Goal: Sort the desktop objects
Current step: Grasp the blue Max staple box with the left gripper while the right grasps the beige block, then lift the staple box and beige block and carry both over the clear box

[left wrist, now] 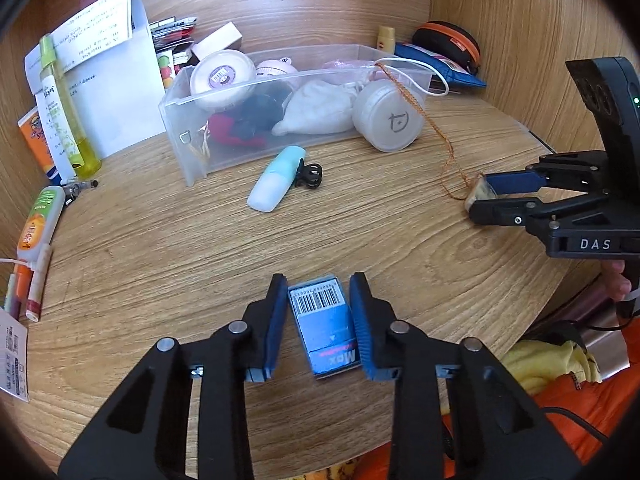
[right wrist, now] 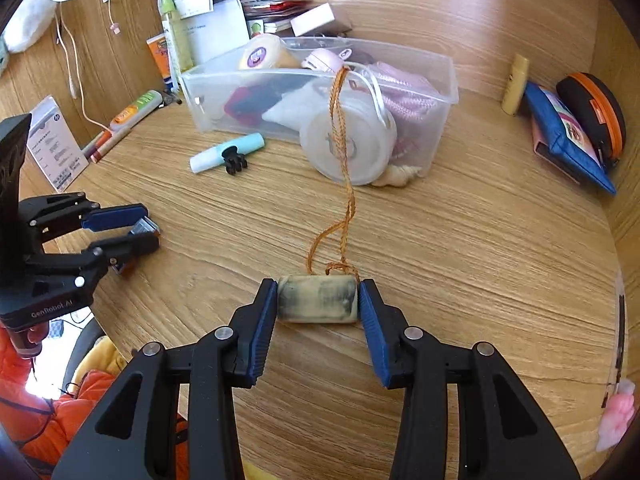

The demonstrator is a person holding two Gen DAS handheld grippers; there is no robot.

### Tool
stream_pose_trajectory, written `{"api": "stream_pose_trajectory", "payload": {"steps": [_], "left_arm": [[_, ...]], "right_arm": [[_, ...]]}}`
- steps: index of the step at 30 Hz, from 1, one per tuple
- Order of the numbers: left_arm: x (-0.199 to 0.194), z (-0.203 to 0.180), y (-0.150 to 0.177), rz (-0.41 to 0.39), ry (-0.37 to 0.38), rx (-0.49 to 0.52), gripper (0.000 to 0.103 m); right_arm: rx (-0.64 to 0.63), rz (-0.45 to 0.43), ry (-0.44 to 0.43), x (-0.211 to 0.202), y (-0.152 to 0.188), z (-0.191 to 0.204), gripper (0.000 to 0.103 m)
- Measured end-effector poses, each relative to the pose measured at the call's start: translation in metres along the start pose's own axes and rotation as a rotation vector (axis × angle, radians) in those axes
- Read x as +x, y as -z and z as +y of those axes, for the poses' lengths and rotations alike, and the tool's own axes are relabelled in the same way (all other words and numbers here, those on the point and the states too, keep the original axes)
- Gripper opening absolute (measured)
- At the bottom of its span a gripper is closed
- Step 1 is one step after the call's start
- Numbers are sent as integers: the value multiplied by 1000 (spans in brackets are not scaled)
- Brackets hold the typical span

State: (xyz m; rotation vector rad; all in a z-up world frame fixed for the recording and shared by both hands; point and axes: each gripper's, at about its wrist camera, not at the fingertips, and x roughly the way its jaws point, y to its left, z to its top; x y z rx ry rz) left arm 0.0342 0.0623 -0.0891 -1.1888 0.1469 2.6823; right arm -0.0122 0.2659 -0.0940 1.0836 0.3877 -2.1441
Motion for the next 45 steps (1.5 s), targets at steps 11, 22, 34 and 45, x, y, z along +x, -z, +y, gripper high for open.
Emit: {"api": "stream_pose_trajectory", "payload": {"steps": [11, 22, 34, 45], "left_arm": [[-5, 6, -5, -29, -1, -34, 27], [-12, 11, -13, -65, 5, -61, 26], [-22, 22, -36, -136, 4, -96, 24], [-24, 37, -52, -151, 9, -124, 17]], "right_arm": [[5, -17, 25, -9, 3, -4, 52], [-35, -3, 26, 3, 1, 6, 38], [-33, -100, 15, -24, -19, 5, 38], [-36, -153, 14, -33, -42, -2, 38]]}}
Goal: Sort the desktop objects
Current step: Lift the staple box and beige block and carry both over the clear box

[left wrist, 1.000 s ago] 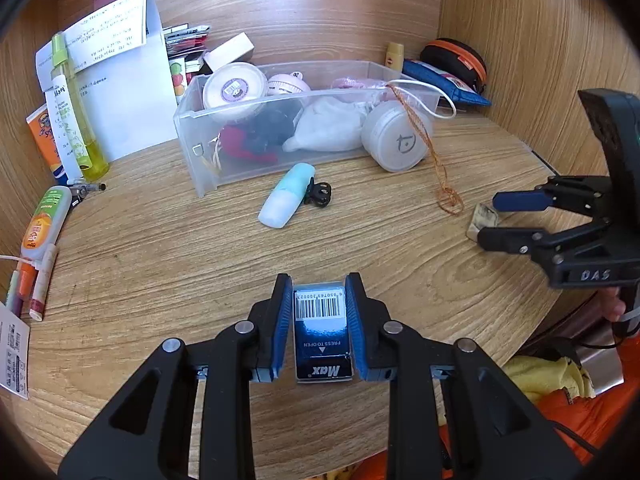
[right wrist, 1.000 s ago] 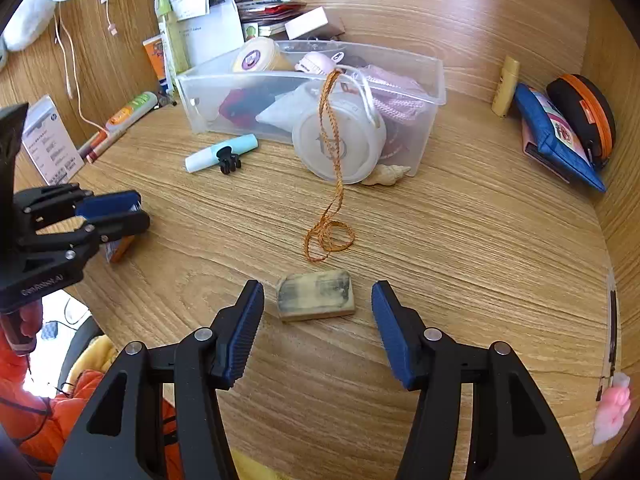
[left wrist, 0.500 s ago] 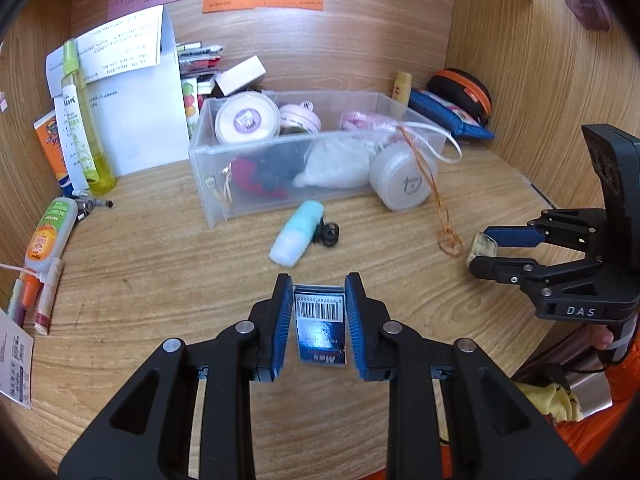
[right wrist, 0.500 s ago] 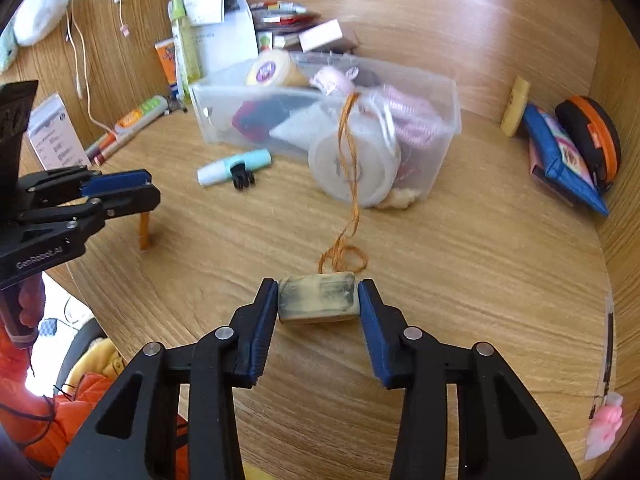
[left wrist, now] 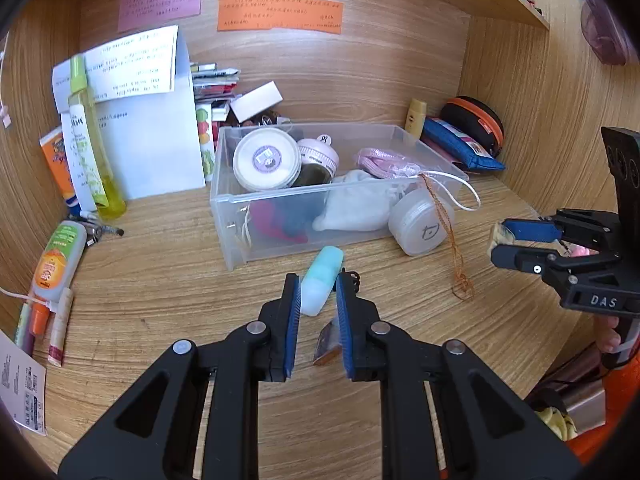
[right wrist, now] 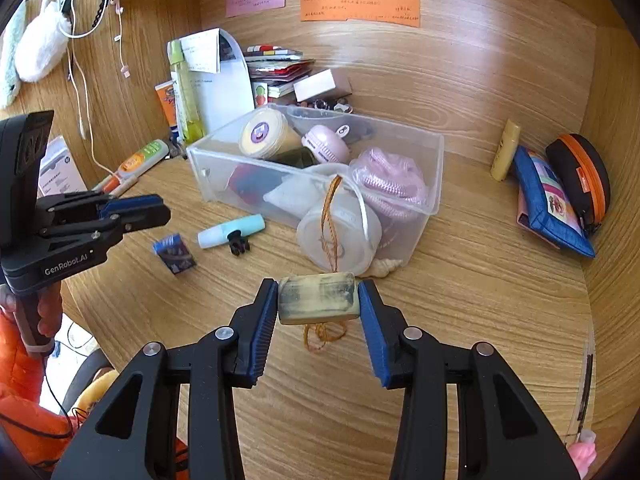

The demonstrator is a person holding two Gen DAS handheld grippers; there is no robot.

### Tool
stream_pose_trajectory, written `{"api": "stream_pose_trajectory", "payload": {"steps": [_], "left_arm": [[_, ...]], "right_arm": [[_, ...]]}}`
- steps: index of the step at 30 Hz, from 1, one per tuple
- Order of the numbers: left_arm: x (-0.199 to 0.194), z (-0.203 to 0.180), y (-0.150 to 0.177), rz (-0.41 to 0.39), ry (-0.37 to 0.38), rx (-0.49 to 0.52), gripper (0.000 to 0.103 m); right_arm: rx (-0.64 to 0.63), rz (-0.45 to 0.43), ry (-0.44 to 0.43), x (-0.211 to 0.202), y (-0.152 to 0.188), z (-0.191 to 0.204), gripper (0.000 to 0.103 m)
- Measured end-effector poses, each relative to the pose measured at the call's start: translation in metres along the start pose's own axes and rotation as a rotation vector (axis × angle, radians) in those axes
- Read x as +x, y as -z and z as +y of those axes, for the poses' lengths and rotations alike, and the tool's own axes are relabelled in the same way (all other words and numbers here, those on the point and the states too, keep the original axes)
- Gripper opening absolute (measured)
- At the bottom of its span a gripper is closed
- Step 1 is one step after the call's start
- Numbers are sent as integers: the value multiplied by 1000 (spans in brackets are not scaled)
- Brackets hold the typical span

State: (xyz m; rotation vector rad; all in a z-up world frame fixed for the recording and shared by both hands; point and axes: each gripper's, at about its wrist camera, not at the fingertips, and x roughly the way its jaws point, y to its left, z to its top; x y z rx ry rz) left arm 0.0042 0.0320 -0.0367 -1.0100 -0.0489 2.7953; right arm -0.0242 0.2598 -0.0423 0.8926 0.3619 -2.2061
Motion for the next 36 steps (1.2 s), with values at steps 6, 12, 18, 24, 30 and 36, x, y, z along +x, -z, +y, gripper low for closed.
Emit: {"api": "stream_pose_trajectory", "payload": {"steps": [6, 12, 18, 24, 30, 36], "left_arm": [[-2, 2, 10, 49, 50, 22, 37], [18, -17, 27, 136, 73, 79, 51], [36, -26, 34, 192, 91, 89, 52], [35, -29, 35, 199, 132, 76, 54], [35, -38, 38, 198, 115, 109, 54], [36, -50, 40, 199, 116, 140, 63]], "right_arm": [[10, -11, -7, 0, -5, -6, 38], [24, -26, -12, -2, -8, -11, 38], [28, -35, -14, -5, -9, -14, 38], [36, -44, -19, -6, -11, -18, 38], [35, -45, -27, -4, -12, -18, 38], [31, -57, -31, -4, -17, -17, 38]]}}
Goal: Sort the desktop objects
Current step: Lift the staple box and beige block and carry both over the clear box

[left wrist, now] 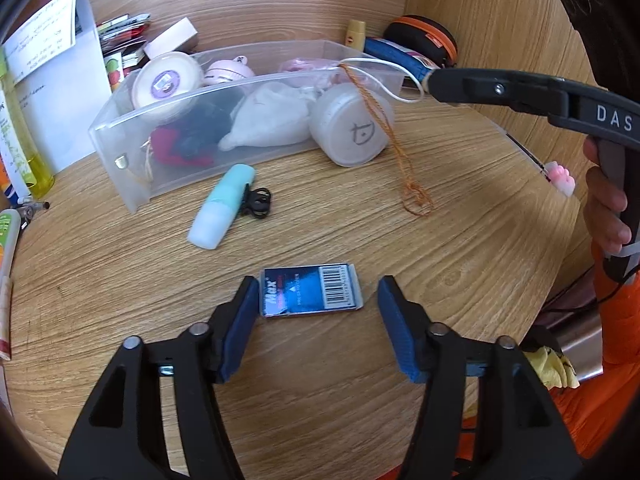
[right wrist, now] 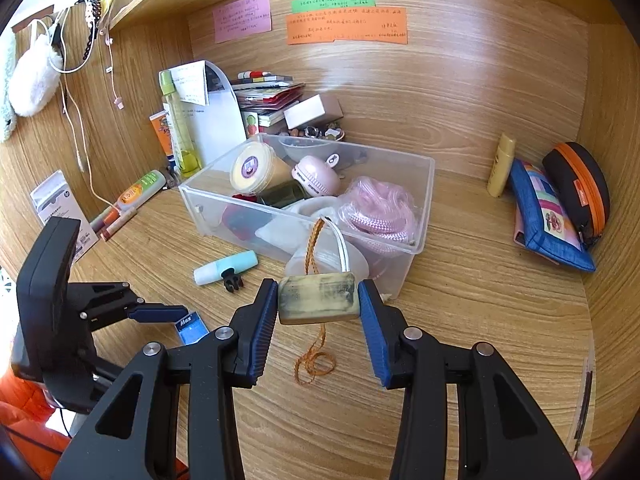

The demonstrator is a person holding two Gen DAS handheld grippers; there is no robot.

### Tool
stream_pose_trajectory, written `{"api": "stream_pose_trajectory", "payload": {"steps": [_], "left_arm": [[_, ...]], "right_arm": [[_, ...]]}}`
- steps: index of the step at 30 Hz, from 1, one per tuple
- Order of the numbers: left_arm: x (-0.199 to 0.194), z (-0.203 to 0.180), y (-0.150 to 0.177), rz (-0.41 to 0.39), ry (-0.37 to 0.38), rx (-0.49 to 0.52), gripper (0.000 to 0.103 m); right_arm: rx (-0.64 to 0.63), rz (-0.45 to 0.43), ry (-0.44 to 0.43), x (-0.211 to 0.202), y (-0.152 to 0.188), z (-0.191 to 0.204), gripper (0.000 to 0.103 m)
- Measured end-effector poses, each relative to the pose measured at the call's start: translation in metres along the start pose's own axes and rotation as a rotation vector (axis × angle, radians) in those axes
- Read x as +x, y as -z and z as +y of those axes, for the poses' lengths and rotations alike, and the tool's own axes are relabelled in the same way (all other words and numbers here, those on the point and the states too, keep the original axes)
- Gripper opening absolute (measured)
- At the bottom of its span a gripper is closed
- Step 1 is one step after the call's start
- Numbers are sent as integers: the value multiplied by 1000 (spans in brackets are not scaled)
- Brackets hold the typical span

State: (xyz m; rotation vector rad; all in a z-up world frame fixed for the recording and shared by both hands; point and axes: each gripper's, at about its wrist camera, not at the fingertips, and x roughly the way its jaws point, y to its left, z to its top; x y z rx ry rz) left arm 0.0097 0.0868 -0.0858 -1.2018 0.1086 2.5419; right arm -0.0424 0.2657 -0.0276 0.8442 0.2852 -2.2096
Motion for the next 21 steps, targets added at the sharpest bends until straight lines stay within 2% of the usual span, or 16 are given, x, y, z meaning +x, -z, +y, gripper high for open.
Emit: {"api": "stream_pose_trajectory", "payload": {"steps": [4, 5, 6, 7, 14, 21], "left_arm": [[5, -7, -1, -11, -64, 35, 63], [6, -7, -1, -17, -63, 29, 61], [5, -6, -1, -24, -70, 26, 48], [5, -4, -2, -25, -75, 21, 47], [-3, 18, -6, -53, -98, -56, 47], [-31, 40, -33, -168, -129, -107, 47]], "right_arm": [[-8, 1, -5, 1, 0, 1, 38], [-9, 2, -5, 2, 0, 2, 38], [-10, 1, -5, 2, 0, 2, 38], [-10, 1, -6, 2, 0, 2, 38], [-8, -30, -14, -1, -10, -1, 38], [-13, -53, -20, 5, -26, -1, 38]]}}
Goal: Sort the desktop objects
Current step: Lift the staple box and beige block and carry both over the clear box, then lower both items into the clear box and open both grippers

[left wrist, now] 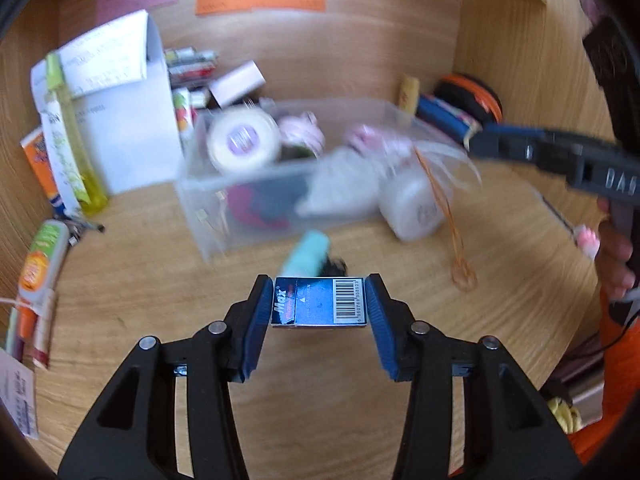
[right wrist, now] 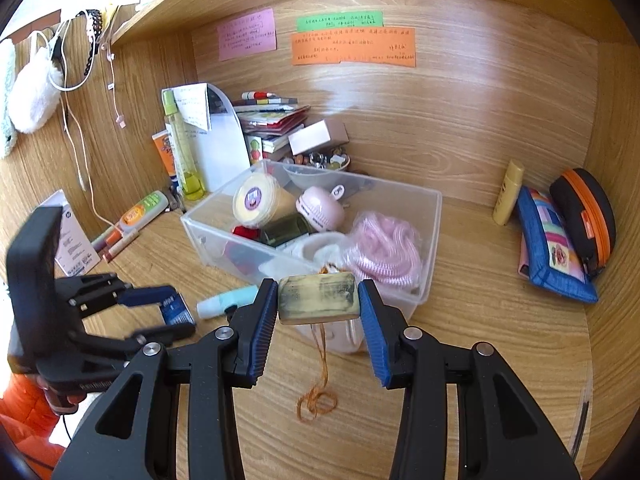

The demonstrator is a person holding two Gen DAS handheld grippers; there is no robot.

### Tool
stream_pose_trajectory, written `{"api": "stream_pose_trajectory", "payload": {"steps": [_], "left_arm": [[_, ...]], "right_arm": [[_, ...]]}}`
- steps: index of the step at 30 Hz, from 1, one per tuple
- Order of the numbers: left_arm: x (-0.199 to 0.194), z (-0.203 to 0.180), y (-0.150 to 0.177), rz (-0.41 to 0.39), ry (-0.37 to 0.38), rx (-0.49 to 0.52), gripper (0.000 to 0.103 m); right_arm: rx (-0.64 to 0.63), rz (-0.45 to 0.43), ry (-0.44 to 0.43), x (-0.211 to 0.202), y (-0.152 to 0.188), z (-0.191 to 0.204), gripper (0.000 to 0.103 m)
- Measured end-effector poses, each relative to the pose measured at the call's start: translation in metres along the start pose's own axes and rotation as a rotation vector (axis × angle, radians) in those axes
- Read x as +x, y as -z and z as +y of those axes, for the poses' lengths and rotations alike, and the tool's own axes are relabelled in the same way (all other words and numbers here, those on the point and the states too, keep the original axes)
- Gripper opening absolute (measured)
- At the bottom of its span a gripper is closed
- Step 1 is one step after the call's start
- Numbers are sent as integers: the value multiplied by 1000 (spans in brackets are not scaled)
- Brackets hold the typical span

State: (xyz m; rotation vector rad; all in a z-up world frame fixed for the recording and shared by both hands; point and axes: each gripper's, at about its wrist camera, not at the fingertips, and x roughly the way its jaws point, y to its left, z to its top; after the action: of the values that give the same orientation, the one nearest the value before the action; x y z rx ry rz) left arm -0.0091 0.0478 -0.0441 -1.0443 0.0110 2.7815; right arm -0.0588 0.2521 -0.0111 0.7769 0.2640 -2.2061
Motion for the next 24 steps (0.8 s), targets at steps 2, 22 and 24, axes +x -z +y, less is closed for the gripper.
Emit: {"api": "stream_pose_trajectory", "payload": {"steps": [2, 22, 24], "left_arm": [[-3, 4, -8, -25, -13, -9, 47], [23, 48, -71, -108, -21, -79, 47], [31, 50, -72, -95, -16, -81, 47]], "right_arm": [[1, -8, -4, 2, -5, 0, 38], [33, 44, -16, 66, -40, 5, 38], [44, 49, -8, 75, -40, 3, 38]]}}
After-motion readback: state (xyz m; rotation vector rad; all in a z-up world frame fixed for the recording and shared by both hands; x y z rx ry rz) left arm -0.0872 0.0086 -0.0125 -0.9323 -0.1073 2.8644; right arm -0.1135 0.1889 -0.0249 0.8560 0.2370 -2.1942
